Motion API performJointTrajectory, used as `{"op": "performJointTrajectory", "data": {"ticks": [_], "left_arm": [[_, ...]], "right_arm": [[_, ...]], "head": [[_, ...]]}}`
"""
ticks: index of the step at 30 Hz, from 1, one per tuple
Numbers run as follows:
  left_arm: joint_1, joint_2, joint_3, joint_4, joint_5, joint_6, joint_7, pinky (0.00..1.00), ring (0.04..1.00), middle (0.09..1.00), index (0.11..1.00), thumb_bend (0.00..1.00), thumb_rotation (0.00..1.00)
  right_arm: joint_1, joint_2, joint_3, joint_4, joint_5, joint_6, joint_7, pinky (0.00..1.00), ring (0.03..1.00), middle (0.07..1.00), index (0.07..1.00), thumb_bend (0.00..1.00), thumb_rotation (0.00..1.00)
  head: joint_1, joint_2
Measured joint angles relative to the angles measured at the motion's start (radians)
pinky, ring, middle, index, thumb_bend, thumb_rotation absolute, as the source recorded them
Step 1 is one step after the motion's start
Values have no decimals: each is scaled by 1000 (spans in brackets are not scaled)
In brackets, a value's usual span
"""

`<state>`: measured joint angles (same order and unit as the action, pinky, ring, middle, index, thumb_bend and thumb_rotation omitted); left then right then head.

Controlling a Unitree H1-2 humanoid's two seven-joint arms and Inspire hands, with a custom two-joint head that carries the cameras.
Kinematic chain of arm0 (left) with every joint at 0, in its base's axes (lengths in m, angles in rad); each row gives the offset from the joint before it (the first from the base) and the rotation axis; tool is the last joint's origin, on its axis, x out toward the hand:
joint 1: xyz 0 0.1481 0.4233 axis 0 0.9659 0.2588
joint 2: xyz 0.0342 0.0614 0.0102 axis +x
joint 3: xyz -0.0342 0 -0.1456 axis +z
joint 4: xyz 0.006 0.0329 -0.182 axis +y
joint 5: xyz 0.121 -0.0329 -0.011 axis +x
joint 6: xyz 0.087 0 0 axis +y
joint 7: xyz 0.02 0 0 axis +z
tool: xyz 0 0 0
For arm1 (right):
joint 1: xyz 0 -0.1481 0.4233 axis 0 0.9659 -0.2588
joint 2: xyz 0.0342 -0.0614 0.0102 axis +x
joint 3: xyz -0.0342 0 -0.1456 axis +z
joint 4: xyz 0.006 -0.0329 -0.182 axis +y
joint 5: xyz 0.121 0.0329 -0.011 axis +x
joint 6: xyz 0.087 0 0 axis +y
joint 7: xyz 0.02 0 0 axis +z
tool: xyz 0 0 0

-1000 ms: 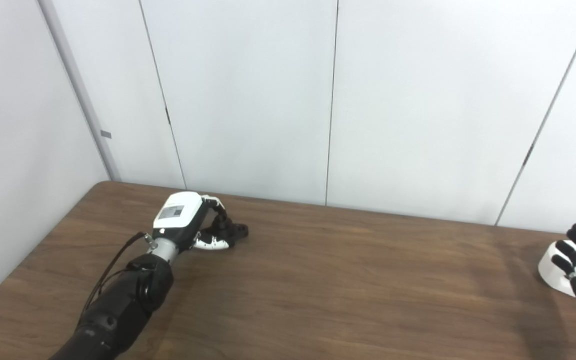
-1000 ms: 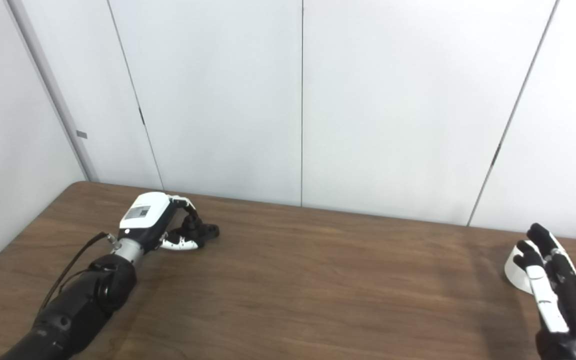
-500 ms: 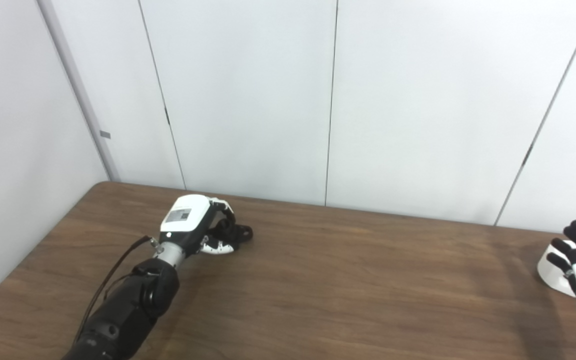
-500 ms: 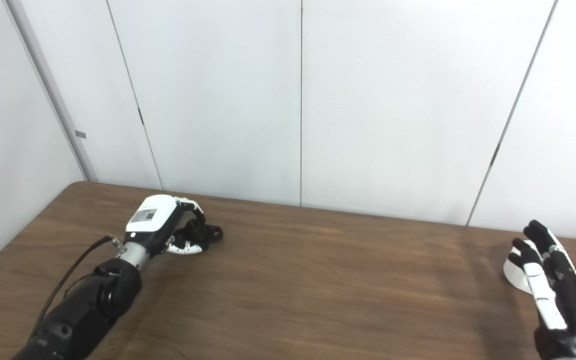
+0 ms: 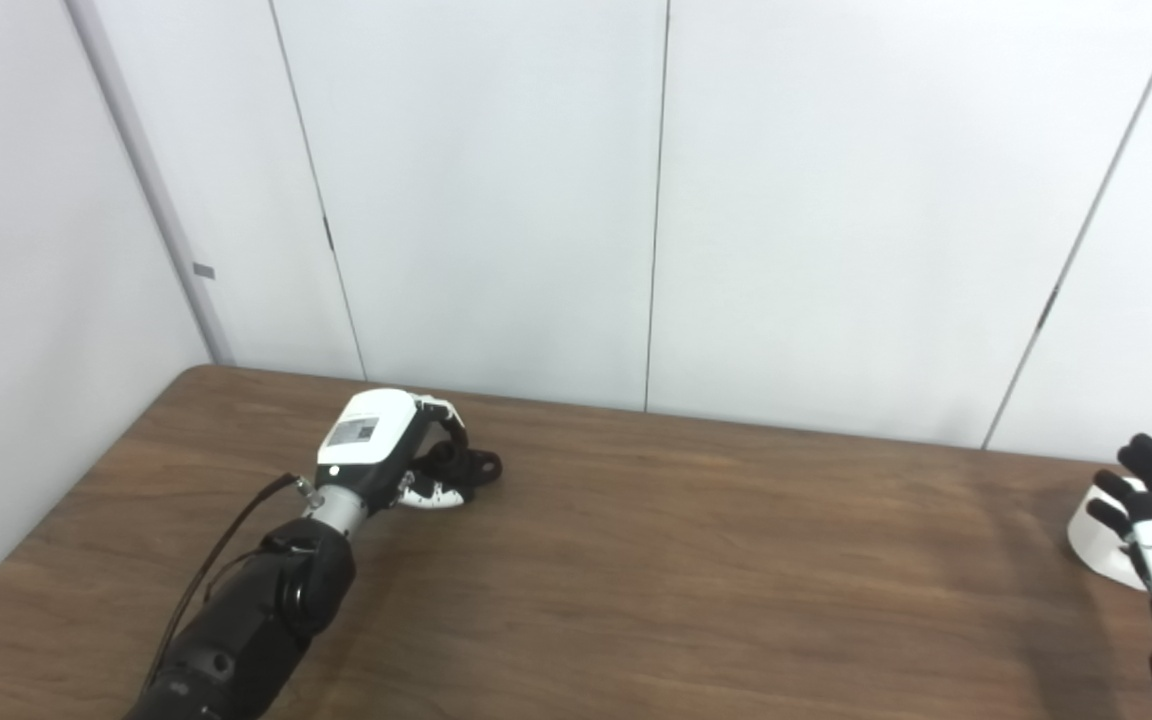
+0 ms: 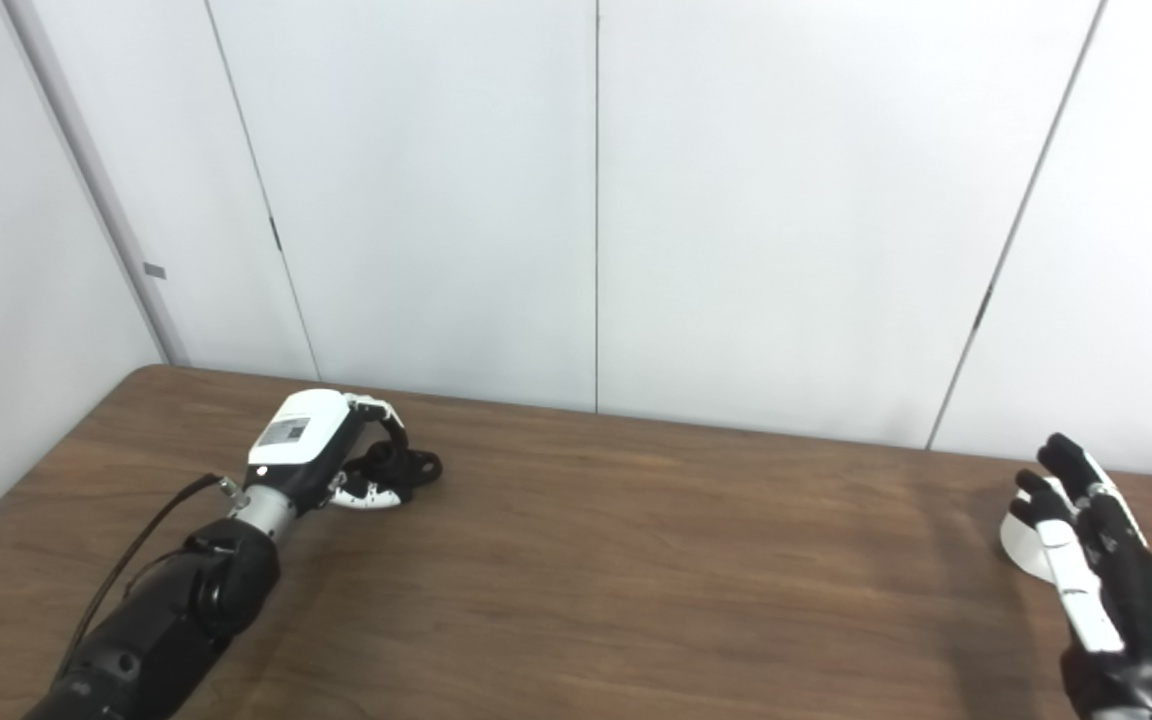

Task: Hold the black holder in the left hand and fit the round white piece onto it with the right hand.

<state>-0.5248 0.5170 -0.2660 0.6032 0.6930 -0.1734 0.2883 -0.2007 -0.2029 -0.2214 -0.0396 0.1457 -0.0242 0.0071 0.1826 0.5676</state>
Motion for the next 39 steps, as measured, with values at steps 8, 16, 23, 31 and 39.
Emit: {"op": "performJointTrajectory", "data": {"ticks": [8,16,23,31,39], "left_arm": [[11,-10,-2,-15,1,-2,12,718,769,679,521,922,118],[34,-46,-4,-79,-5,-5,-9,720,772,680,517,923,96],[65,-88,-4,-149,-32,-9,-37,696,764,669,508,926,102],[104,-130,-8,-238,-35,-3,-91,705,772,673,487,529,62],[151,-162,-9,-326,-41,2,-166,708,784,680,487,525,64]], "right_arm": [[0,1,0,-22,5,17,1,834,864,903,873,362,627],[-1,1,1,-21,6,17,2,851,869,908,877,377,634],[-1,-2,2,-17,8,16,12,859,871,909,875,396,640],[-3,-1,8,-16,1,17,17,808,857,894,850,421,648],[-5,0,15,-19,0,17,20,801,857,899,866,397,643]], "head": [[2,6],[2,11],[-3,17],[-12,26],[-35,40]]}}
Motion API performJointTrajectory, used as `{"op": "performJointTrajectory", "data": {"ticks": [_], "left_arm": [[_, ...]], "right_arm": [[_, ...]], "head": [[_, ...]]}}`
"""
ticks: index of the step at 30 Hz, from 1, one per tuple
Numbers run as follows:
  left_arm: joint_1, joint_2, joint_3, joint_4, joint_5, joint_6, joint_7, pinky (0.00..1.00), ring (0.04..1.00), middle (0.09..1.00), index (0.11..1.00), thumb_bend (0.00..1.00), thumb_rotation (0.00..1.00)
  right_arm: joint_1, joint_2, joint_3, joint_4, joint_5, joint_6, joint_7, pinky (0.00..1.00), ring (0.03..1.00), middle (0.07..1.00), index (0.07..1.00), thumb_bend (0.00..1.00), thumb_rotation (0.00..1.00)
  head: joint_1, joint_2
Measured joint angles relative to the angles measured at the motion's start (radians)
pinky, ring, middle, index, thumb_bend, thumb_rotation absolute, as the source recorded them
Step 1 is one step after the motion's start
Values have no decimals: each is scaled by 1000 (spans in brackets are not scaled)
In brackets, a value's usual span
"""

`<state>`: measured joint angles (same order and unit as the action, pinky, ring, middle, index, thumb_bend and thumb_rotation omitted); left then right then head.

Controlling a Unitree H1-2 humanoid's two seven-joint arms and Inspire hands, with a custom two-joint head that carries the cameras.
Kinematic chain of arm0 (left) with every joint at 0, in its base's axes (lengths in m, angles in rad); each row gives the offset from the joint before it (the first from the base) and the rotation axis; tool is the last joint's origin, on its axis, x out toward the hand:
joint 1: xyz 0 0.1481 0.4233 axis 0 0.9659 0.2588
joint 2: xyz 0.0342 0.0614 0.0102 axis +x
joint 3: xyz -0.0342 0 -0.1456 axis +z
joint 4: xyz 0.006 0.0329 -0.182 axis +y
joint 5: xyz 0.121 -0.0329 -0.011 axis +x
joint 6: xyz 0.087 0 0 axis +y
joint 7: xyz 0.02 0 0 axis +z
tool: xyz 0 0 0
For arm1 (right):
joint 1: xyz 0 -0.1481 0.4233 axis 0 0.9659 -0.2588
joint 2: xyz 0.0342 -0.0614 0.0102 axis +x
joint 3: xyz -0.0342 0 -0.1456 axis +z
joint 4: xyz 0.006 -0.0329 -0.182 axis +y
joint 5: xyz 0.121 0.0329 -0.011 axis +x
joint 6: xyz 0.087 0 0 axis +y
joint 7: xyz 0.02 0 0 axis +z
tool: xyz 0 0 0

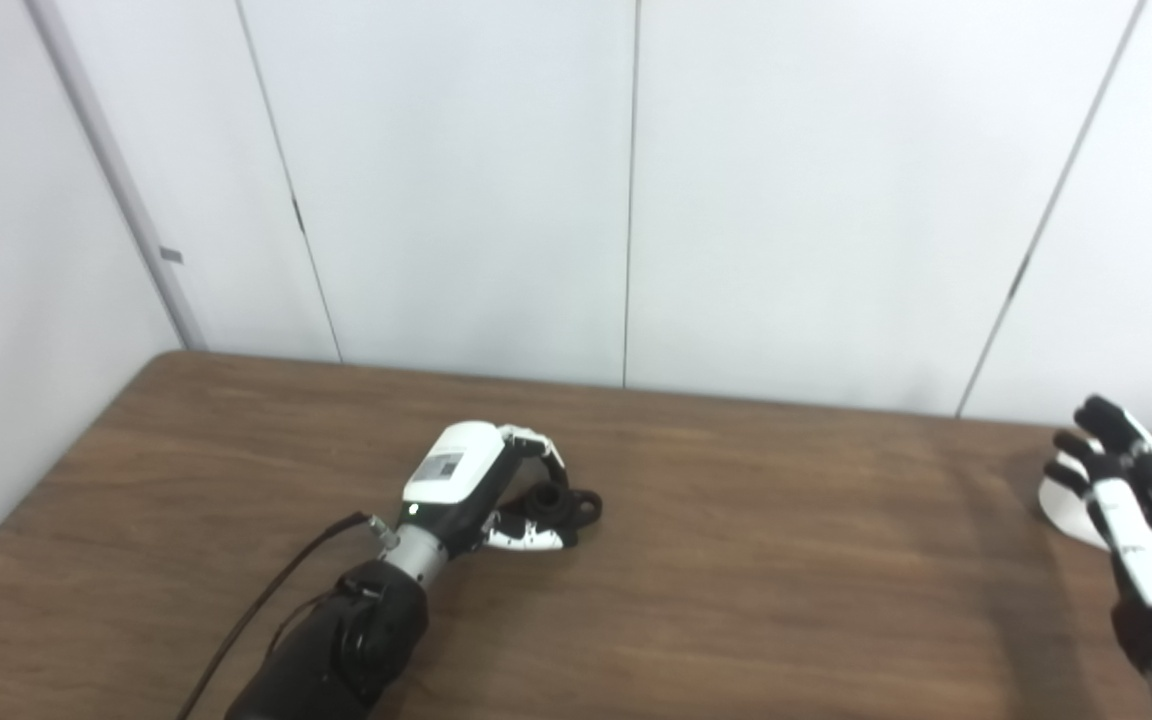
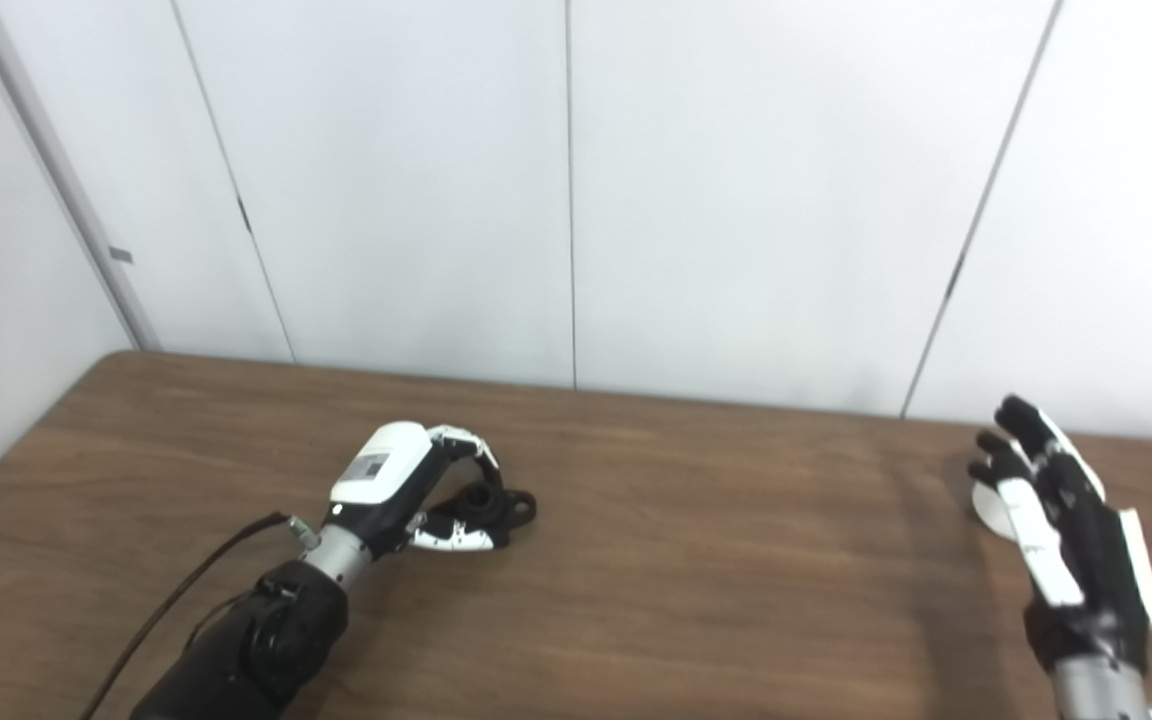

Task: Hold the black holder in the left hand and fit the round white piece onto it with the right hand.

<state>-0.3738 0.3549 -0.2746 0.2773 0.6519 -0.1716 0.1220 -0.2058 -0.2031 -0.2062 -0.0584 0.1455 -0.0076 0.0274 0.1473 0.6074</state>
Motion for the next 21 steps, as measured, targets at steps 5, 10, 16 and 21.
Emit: {"op": "performJointTrajectory", "data": {"ticks": [5,10,16,21], "left_arm": [[26,-24,3,-76,-35,28,-76,699,785,681,487,524,66],[52,-62,7,-119,-74,46,-133,728,787,682,487,523,71],[86,-92,7,-159,-80,72,-169,697,774,676,487,524,67],[91,-97,7,-178,-84,74,-177,714,782,681,487,524,68]], "right_arm": [[-10,-1,4,0,1,-2,12,800,855,891,862,413,618],[-24,-2,3,0,9,-16,20,802,840,877,837,437,589],[-25,-2,4,-1,12,-26,21,808,841,882,847,454,619],[-26,-2,4,-2,12,-26,20,836,858,887,846,469,638]], "head": [[-9,5],[-17,11],[-43,20],[-87,35]]}}
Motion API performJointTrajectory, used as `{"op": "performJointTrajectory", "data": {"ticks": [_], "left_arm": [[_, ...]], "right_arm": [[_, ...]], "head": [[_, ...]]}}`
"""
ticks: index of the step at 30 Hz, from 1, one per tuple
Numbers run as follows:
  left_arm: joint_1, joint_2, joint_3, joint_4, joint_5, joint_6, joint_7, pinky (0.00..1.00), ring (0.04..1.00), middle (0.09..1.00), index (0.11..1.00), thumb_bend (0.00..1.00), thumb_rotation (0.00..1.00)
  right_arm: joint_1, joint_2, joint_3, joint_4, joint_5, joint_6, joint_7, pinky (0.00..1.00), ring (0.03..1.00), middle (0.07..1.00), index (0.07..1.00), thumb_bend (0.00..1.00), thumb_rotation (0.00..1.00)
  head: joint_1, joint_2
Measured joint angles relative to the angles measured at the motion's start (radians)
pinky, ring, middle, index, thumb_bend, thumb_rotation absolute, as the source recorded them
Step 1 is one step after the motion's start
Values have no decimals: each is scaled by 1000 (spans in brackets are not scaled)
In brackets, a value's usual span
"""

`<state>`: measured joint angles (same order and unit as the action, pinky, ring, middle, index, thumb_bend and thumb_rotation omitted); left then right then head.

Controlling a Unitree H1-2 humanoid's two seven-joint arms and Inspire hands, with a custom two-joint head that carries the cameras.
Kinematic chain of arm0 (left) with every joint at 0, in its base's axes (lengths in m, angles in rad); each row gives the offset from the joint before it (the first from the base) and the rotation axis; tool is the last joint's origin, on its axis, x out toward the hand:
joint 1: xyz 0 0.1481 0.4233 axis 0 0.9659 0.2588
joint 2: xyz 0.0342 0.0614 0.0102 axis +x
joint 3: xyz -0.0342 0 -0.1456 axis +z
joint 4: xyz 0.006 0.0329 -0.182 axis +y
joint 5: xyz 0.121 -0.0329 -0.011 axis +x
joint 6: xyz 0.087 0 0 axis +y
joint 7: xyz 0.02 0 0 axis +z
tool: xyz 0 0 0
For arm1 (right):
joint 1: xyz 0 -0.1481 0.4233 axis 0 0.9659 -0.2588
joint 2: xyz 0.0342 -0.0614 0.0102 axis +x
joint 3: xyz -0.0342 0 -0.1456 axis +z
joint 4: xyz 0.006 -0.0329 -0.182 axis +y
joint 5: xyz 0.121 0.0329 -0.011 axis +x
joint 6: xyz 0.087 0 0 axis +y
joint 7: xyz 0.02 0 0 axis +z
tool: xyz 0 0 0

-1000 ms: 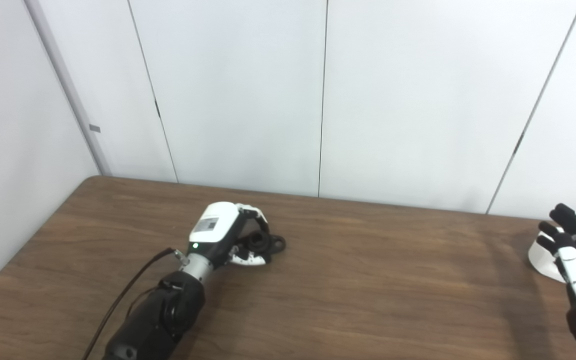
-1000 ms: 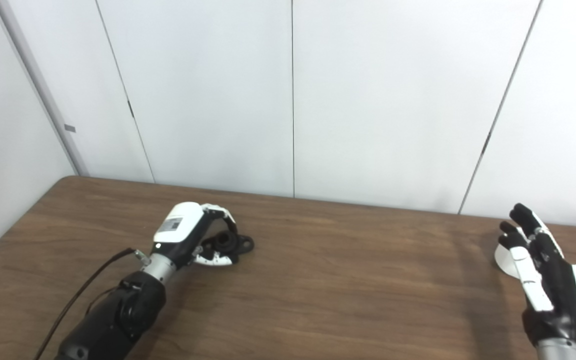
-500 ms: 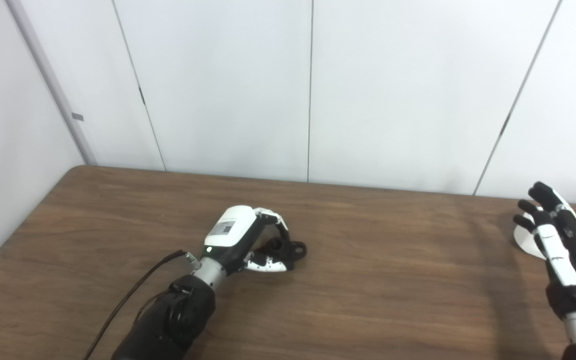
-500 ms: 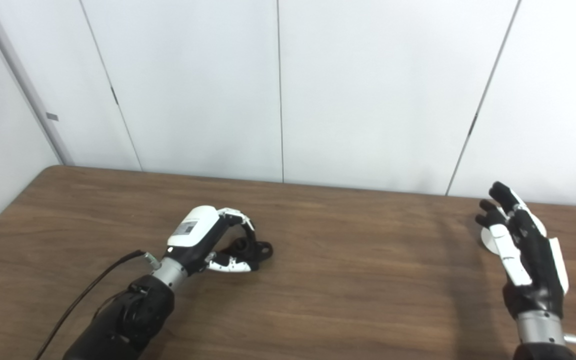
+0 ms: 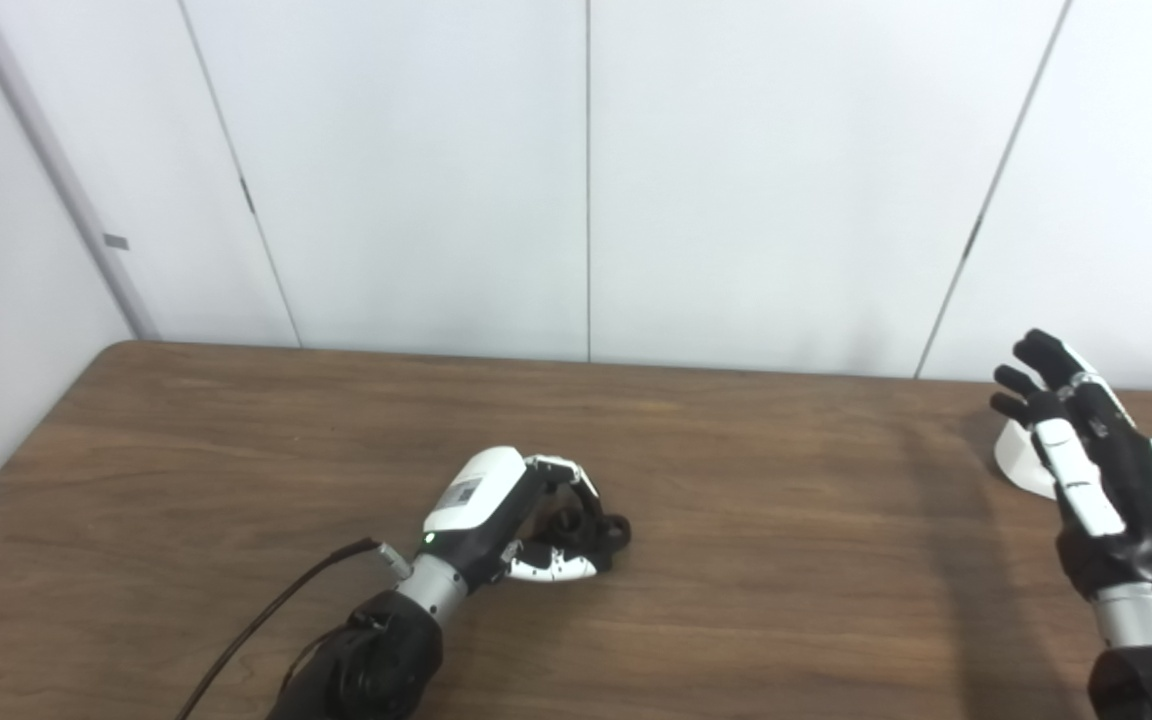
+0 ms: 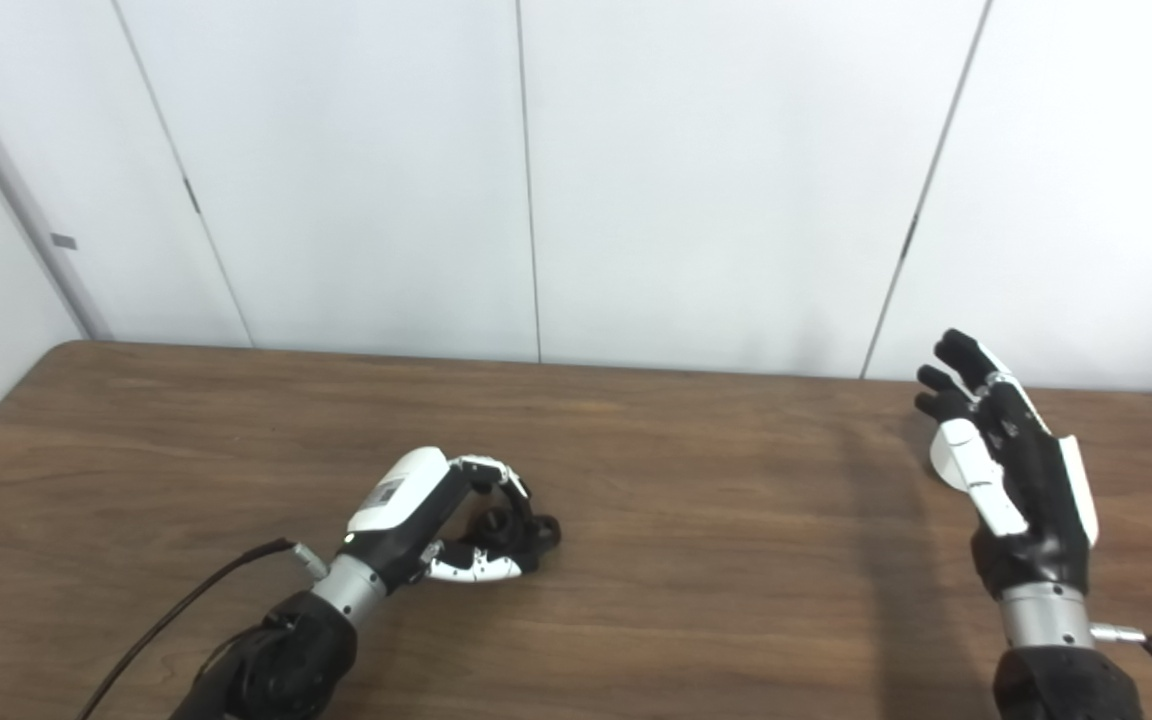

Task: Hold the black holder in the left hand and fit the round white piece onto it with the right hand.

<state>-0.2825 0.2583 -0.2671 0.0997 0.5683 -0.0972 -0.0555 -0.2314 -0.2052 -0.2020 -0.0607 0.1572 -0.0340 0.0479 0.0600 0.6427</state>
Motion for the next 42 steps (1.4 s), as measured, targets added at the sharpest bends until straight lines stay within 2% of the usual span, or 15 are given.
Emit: {"op": "performJointTrajectory", "data": {"ticks": [3,7,12,19,32,42], "left_arm": [[20,-7,1,-25,-31,7,-29,703,789,677,487,524,69],[35,-17,0,-42,-44,7,-35,668,780,666,487,524,71],[52,-22,-16,-66,-49,8,-44,694,794,677,488,523,72],[68,-44,-25,-94,-59,31,-62,693,799,685,488,523,72],[71,-46,-24,-99,-82,35,-74,706,791,699,489,523,72],[97,-59,-53,-134,-96,39,-87,703,793,701,489,523,70]], "right_arm": [[-2,0,0,0,-9,0,-1,823,850,881,848,485,639],[-6,1,7,-11,-18,1,-3,807,837,875,844,501,625],[-19,6,14,-40,-28,4,-8,809,837,871,839,487,619],[-31,7,20,-43,-31,5,-9,814,847,873,844,504,616],[-30,6,20,-34,-24,4,-6,820,842,875,844,484,617],[-31,8,22,-34,-23,4,-8,822,845,874,845,492,614]], "head": [[-22,8],[-43,15],[-55,25],[-52,19],[-46,15],[-71,18]]}}
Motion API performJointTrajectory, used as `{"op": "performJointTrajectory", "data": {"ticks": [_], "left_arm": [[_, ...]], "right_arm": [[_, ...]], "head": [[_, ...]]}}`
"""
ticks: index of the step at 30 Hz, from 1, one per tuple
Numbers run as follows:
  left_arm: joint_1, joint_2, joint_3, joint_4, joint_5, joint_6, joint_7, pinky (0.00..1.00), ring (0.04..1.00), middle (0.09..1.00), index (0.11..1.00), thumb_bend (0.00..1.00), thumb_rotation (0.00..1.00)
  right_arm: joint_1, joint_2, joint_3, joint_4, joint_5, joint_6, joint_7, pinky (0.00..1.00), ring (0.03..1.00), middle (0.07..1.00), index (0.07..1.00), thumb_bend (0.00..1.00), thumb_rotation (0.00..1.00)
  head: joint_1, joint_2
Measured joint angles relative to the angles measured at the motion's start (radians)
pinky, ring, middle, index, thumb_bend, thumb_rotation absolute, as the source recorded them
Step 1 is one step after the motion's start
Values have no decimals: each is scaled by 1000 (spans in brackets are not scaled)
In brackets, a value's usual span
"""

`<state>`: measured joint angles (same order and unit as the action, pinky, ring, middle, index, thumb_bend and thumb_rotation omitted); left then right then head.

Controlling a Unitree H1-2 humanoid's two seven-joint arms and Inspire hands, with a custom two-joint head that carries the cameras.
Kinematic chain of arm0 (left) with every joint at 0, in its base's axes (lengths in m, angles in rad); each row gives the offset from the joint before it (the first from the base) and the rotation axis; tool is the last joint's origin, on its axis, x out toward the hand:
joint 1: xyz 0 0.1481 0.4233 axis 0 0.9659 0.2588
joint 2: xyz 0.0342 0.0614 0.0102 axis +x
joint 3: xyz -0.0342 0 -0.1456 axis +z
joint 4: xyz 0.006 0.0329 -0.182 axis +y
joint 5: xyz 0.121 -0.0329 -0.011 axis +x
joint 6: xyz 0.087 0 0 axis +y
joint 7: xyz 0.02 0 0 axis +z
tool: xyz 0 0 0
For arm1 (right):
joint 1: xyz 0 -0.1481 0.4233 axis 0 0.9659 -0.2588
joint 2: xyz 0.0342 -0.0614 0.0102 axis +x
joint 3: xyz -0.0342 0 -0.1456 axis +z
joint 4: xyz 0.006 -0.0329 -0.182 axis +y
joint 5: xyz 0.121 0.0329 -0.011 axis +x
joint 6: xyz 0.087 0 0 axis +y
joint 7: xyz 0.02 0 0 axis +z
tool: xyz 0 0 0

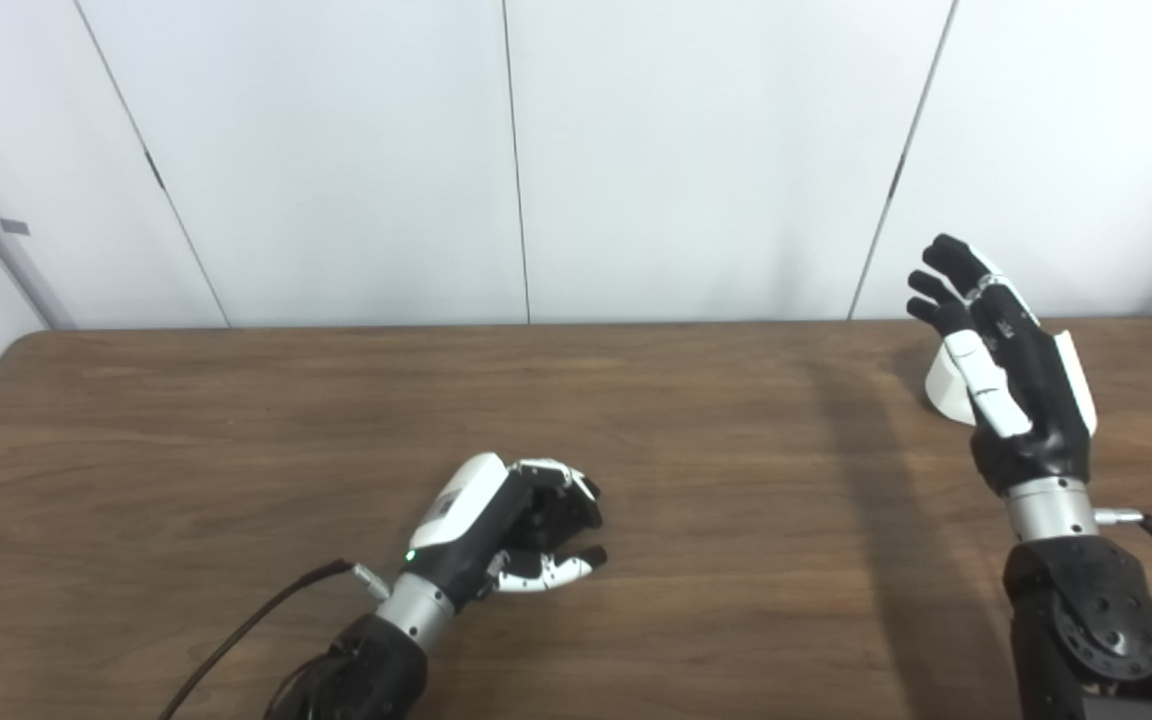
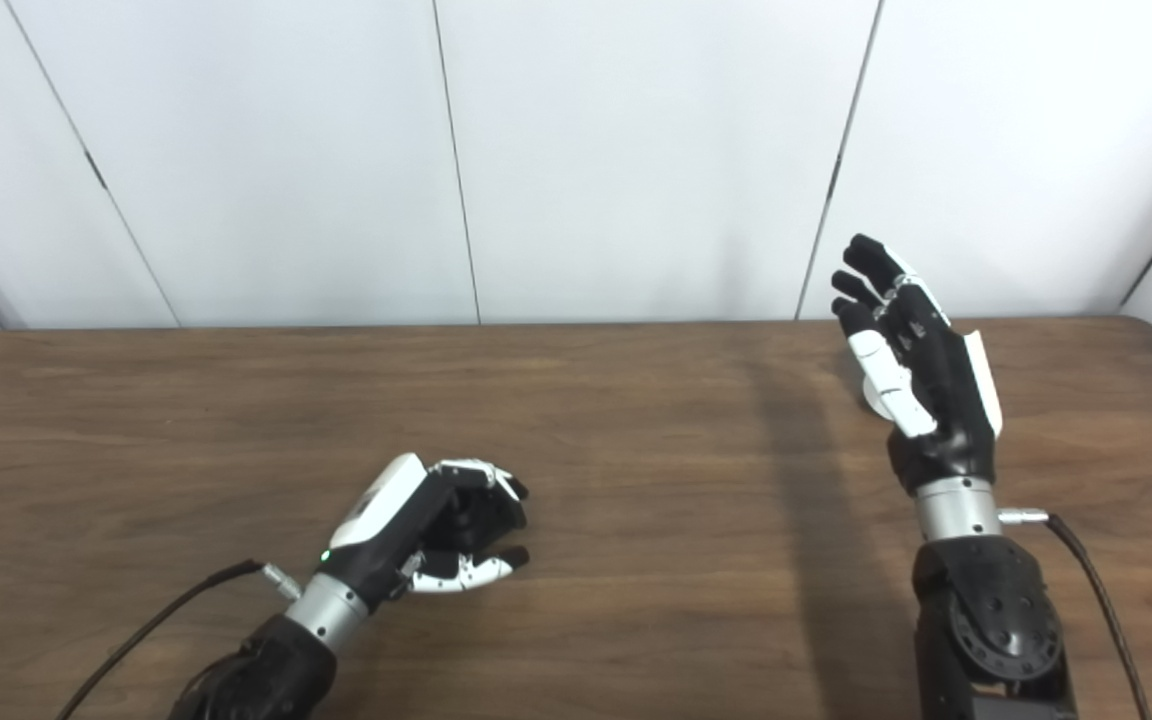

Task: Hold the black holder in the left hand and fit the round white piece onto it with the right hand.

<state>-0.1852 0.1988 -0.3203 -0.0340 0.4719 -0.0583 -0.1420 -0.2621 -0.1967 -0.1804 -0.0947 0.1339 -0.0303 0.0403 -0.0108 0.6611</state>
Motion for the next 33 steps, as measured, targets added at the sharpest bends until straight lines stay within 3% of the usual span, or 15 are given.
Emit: {"op": "performJointTrajectory", "data": {"ticks": [5,6,7,9,16,29,33], "left_arm": [[4,-10,-2,-6,-9,0,-11,706,795,733,494,523,71],[6,-12,1,-6,-15,0,-11,705,794,744,556,745,112],[9,-14,7,-6,-21,-2,-10,695,786,755,615,892,141],[14,-17,16,-5,-37,-13,-5,669,767,771,681,973,160],[11,-15,58,5,-55,-84,-1,664,754,810,846,1000,209],[-10,-4,90,20,-95,-124,-7,660,756,814,815,1000,104],[-4,3,92,20,-89,-156,-6,674,767,818,809,1000,138]], "right_arm": [[0,1,2,-1,-7,0,-1,825,844,873,841,504,624],[0,2,2,-1,-8,1,-1,826,846,875,842,499,631],[1,2,2,-1,-10,1,-1,824,844,876,843,493,635],[1,2,3,-1,-14,1,-1,822,843,877,845,493,636],[2,2,5,0,-17,1,-1,821,846,881,855,479,631],[3,3,15,2,-17,0,1,823,848,887,855,475,624],[3,3,18,6,-18,-2,1,828,854,890,864,473,624]], "head": [[-2,-2],[-2,-2],[-2,-2],[-2,-9],[3,-18],[0,-23],[-3,-23]]}}
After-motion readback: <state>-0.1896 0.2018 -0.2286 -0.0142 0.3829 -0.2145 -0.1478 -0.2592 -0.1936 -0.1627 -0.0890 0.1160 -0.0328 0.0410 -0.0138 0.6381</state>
